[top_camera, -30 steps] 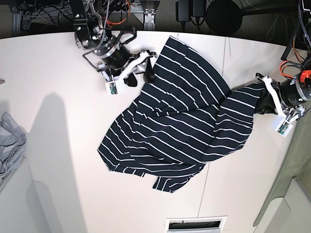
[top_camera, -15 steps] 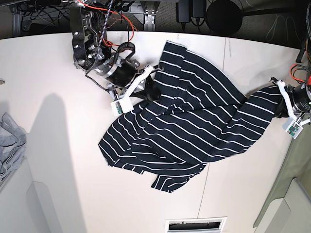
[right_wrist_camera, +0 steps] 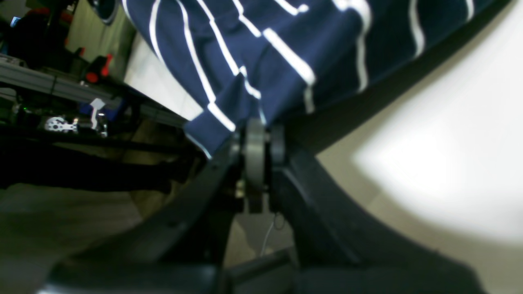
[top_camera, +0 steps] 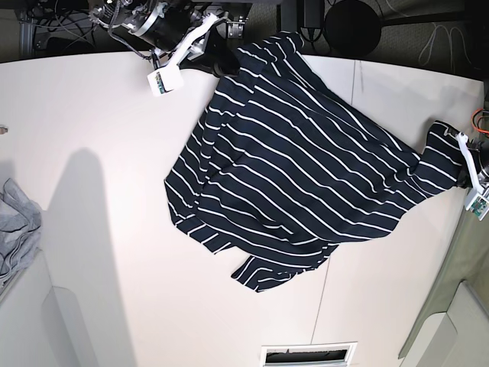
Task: Layout the t-shirt on the table in an organized manner, then fold the t-shirt properly
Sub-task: 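Pull the shirt apart with both grippers, spreading it across the table, then grasp the shirt hem with the right gripper and drag it outward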
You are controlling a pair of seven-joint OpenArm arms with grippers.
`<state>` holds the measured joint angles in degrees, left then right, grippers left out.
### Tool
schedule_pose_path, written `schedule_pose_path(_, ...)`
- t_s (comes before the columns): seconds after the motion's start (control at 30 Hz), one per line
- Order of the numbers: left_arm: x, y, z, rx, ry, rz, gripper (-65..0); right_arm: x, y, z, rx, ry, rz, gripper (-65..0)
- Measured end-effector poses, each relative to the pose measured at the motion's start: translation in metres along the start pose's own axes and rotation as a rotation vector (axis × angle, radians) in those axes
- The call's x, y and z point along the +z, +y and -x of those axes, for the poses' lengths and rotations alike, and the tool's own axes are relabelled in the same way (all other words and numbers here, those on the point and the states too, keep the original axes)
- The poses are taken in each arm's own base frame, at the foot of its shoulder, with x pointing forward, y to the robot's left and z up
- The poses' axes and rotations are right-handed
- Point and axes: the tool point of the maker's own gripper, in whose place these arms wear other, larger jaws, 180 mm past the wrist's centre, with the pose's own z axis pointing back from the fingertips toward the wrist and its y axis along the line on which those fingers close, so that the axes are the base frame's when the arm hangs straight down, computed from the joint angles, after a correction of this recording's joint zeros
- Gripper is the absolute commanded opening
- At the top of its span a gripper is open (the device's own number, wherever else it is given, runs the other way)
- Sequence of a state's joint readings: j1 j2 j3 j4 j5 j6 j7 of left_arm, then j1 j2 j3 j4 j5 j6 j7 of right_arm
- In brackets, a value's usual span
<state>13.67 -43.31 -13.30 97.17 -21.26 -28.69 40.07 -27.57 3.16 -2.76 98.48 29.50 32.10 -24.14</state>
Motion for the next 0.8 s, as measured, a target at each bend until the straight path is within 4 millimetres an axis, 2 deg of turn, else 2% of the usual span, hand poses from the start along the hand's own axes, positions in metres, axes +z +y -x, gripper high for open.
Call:
schedule_pose_path(0.03, 0.0, 0.0, 0.0, 0.004, 0.002, 0.001, -41.6, -0.001, -0.001, -0.011, 0.01, -0.045, 0.002, -35.1)
schedule_pose_path(0.07, 0.0, 0.0, 0.0, 0.009, 0.002, 0.004, -38.3, -0.002, -0.004, -0.024, 0.021, -0.088, 0.004, -29.9)
schedule_pose_path(0.1, 0.0, -0.001, 0.001, 0.012, 0.005, 0.006, -37.6, -0.003, -0.007, -0.036, 0.036, -0.126, 0.009, -28.0)
schedule_pose_path(0.17, 0.0, 0.002, 0.003, 0.051, 0.019, -0.011, -37.6, -0.004, -0.018, -0.056, 0.08, -0.163, 0.037, -28.1)
schedule_pose_path(0.27, 0.001, 0.006, 0.001, 0.065, 0.015, -0.034, -37.6, -0.002, -0.046, -0.093, 0.142, -0.213, 0.134, -28.1)
schedule_pose_path(0.4, 0.004, -0.007, -0.019, 0.14, -0.072, 0.037, -37.6, 0.01, -0.09, -0.162, 0.174, -0.346, 0.306, -28.1)
schedule_pose_path(0.47, 0.005, -0.015, -0.026, 0.149, -0.109, 0.079, -37.6, 0.01, -0.112, -0.185, 0.19, -0.365, 0.399, -28.1)
schedule_pose_path(0.57, 0.001, -0.031, -0.027, 0.187, -0.126, 0.116, -37.6, -0.005, -0.137, -0.198, 0.197, -0.337, 0.454, -28.1)
schedule_pose_path(0.7, -0.005, -0.059, -0.031, 0.237, -0.157, 0.181, -37.6, -0.04, -0.166, -0.198, 0.12, -0.262, 0.45, -28.1)
schedule_pose_path(0.8, -0.015, -0.078, -0.023, 0.277, -0.14, 0.222, -37.6, -0.066, -0.183, -0.198, 0.053, -0.213, 0.446, -28.1)
